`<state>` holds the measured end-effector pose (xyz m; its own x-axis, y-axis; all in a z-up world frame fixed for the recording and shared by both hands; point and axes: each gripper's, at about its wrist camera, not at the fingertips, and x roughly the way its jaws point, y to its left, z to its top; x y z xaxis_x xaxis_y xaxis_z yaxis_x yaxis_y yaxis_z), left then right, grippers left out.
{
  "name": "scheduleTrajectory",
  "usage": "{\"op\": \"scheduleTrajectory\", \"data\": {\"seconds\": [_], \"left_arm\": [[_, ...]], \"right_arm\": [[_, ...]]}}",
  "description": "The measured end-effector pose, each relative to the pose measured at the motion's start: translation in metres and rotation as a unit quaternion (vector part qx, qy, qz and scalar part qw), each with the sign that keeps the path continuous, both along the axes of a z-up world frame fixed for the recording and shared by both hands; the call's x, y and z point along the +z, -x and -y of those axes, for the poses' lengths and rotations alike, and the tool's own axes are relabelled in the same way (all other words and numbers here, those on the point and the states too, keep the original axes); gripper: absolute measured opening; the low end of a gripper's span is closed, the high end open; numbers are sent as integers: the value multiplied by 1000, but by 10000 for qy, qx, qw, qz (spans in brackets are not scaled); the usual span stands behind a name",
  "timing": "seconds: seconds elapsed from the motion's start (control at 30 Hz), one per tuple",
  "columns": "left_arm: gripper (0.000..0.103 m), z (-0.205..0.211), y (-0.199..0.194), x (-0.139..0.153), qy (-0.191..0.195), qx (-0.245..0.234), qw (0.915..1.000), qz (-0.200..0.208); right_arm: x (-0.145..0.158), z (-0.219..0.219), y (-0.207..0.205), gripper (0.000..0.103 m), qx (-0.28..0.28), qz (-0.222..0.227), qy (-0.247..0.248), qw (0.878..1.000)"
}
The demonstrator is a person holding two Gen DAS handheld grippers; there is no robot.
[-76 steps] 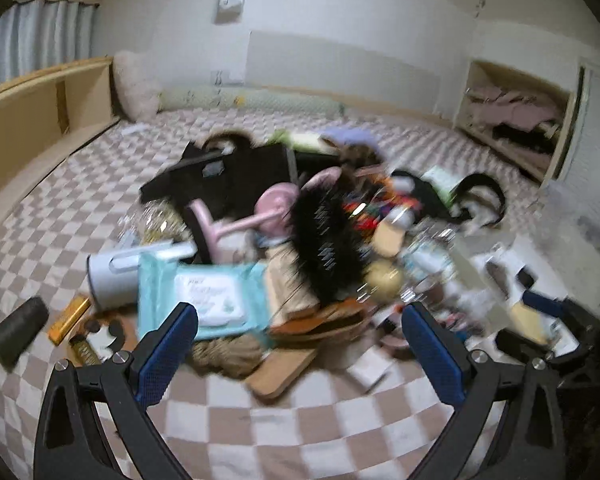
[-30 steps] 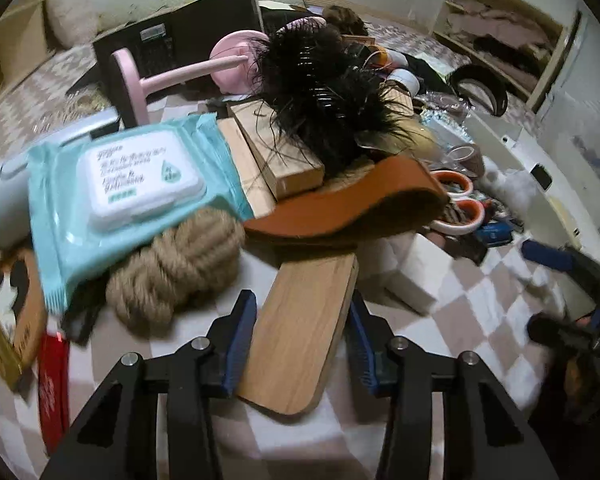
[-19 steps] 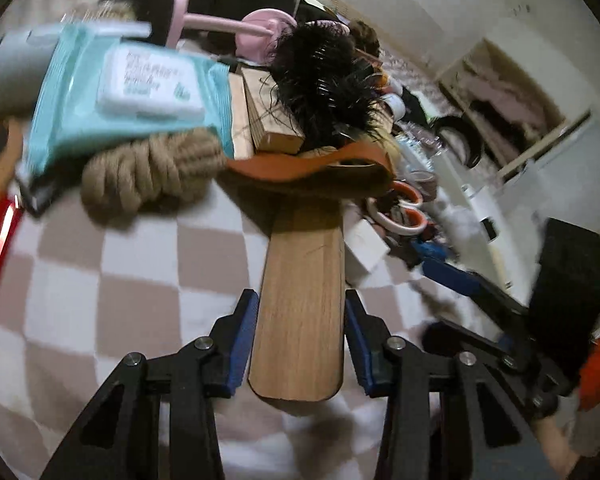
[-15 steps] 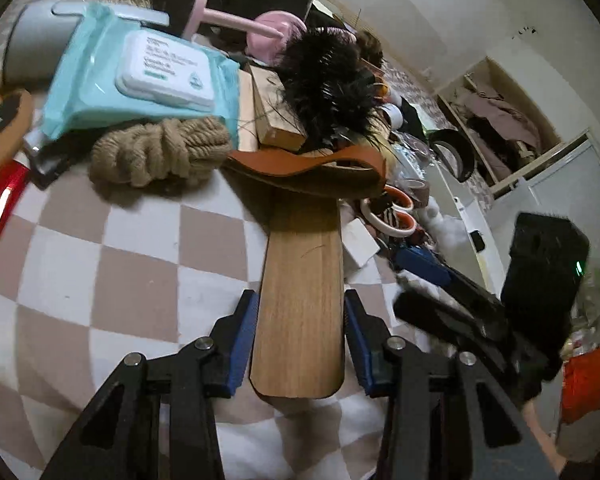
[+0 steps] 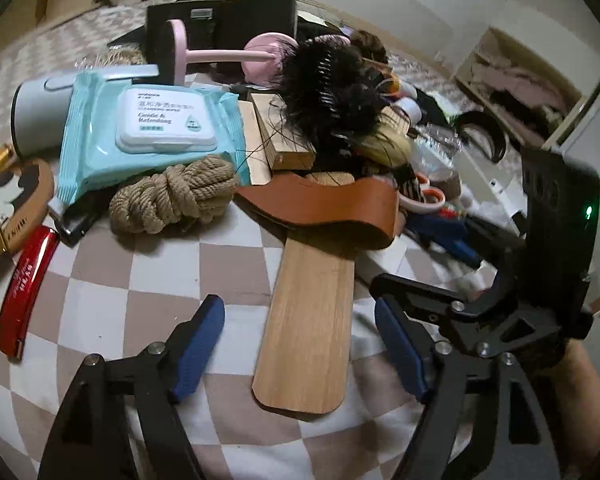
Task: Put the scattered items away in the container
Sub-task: 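Lower the left gripper around the light wooden paddle, then lower the right gripper onto the white block with brown roller handle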
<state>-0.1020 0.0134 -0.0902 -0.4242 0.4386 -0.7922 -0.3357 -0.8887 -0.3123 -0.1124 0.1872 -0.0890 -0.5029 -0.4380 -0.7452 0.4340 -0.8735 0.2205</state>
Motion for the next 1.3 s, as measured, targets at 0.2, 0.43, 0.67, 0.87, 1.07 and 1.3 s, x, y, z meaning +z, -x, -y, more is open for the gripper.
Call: {"op": "scheduleTrajectory", "data": {"seconds": [0.2,0.43,0.67,0.87,1.07,1.3], "left_arm": [[78,3,2,-2,-23,81,10000,34],[78,6,2,-1,-66,137,9999,47],[82,2,2,0,-21,96,9999,38],[82,-3,2,-1,107,57,9999,-5],[82,-10,1,-2,353,-12,9993,-93],[82,-12,2,-4,460,-46,9989,-113]], "right_arm": [[3,-1,-1,103,108,-91,-183,9997],[4,-13,6,103,395,-130,-457,9981],[1,-18,8,103,640,-6,-162,9978],[-4,-4,3,103,806,28,-349,9961],[-10,7,7,103,708,-4,-746,9947],[-8,2,8,87,500,-75,-850,9951]]}}
